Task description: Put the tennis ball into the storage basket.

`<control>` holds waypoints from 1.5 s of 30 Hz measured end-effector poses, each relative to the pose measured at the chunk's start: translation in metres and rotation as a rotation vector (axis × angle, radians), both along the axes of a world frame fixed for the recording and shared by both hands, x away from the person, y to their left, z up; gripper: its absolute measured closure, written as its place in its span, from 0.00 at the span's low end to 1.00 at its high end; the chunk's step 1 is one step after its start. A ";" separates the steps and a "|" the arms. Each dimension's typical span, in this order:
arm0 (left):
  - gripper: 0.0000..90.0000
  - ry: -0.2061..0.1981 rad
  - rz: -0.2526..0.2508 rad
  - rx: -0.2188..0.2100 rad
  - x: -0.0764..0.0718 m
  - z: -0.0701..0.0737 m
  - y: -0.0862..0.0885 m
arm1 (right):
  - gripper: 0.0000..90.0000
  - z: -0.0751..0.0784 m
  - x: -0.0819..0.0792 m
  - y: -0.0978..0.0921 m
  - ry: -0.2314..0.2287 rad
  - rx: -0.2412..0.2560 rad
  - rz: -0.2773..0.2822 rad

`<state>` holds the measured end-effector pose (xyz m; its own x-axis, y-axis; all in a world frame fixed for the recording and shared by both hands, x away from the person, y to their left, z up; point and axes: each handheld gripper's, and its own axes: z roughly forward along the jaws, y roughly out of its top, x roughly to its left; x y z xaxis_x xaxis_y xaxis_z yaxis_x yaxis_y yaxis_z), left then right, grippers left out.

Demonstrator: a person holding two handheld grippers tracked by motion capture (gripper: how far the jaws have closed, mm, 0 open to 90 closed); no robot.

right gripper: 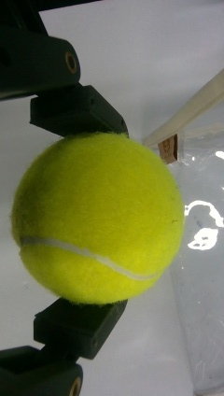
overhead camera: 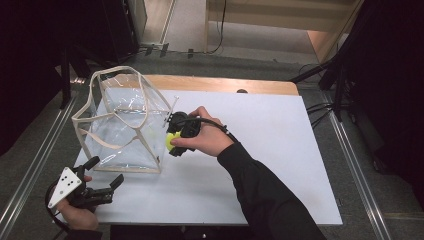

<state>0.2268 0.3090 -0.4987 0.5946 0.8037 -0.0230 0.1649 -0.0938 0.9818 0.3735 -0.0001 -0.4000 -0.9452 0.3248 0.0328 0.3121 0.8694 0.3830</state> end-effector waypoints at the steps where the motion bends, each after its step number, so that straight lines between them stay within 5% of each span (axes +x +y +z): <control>1: 0.00 0.000 0.000 0.000 0.000 0.000 0.000 | 0.25 0.002 0.000 0.000 -0.003 0.000 0.000; 45: 0.00 -0.001 -0.001 0.001 0.001 0.000 -0.001 | 0.26 0.092 0.003 0.013 -0.035 -0.001 0.019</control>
<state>0.2273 0.3085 -0.4987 0.5958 0.8028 -0.0215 0.1636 -0.0951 0.9819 0.3768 0.0124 -0.3084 -0.9516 0.3073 -0.0009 0.2822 0.8752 0.3930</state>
